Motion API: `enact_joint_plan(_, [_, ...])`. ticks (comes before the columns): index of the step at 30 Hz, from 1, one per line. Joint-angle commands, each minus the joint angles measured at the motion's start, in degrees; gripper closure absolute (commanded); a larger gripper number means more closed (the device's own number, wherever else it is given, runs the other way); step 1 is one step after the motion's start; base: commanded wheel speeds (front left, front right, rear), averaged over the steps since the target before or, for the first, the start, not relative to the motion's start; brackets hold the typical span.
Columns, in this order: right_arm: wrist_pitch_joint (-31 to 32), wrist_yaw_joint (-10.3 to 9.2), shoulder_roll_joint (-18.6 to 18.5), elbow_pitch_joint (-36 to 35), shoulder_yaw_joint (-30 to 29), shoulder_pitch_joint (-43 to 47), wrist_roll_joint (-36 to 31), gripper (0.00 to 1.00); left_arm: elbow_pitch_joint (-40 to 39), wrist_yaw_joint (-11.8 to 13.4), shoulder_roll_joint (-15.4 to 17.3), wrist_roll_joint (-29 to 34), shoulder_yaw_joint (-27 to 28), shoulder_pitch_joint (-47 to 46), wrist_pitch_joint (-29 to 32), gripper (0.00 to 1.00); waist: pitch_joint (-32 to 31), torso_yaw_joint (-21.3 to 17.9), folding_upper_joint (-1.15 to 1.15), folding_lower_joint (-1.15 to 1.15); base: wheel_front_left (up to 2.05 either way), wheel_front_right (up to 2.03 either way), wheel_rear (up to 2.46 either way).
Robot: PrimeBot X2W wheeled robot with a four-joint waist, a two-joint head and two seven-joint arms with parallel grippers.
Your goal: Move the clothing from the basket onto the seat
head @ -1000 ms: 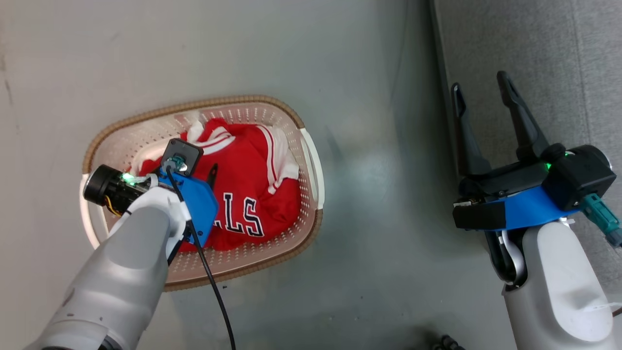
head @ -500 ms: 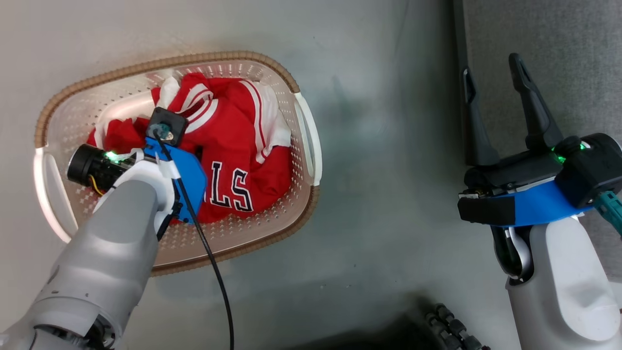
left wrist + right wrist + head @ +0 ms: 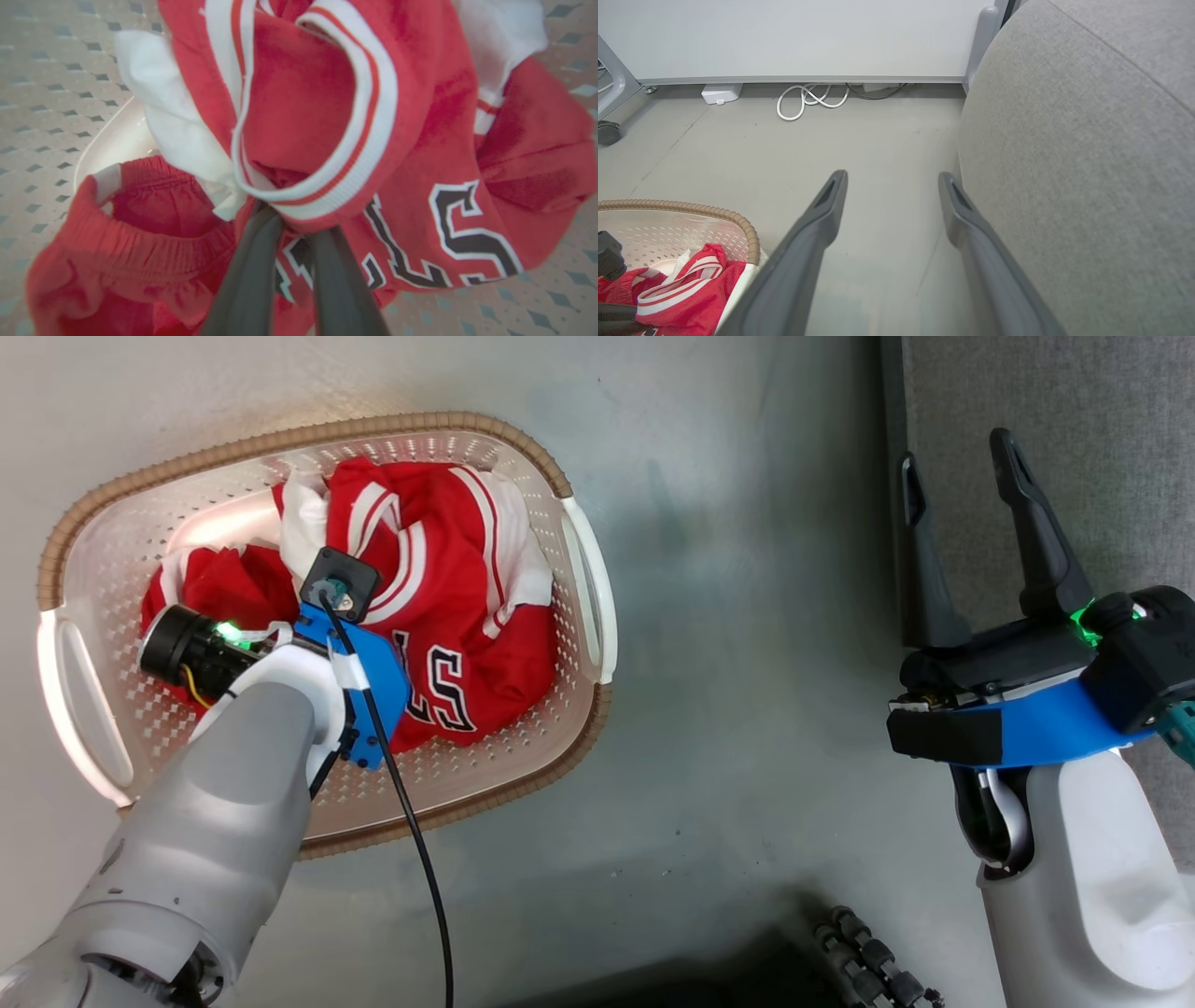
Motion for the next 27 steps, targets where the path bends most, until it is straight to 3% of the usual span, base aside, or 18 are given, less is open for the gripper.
enact_joint_plan(1, [-0.22, 0.01, -0.14, -0.2, -0.24, -0.91, -0.18, 0.0, -0.52, -0.04, 0.06, -0.41, -0.41, -0.73, -0.95, 1.0, -0.31, 0.2, 0.0, -0.01, 0.0, 0.0, 0.0])
enact_joint_plan(15, [-0.22, 0.01, -0.15, 2.36, 0.76, 0.58, -0.6, 0.0, -2.31, -0.03, -0.47, -2.73, -5.25, -0.09, -13.39, 1.0, -9.13, 2.12, 0.0, -0.01, 0.0, 0.0, 0.0])
enact_joint_plan(24, [-0.22, 0.01, -0.15, 4.71, 1.37, 3.33, -1.22, 0.0, -4.72, -0.02, -1.3, -5.44, -3.54, 2.87, -17.34, 1.0, -19.11, 4.18, 0.0, -0.01, 0.0, 0.0, 0.0])
enact_joint_plan(27, [-0.22, 0.01, -0.15, 5.42, 1.48, 4.49, -1.59, 0.0, -8.89, 1.0, -0.76, -5.06, -1.41, 4.14, -17.41, 1.0, -22.56, 5.24, 0.0, -0.01, 0.0, 0.0, 0.0])
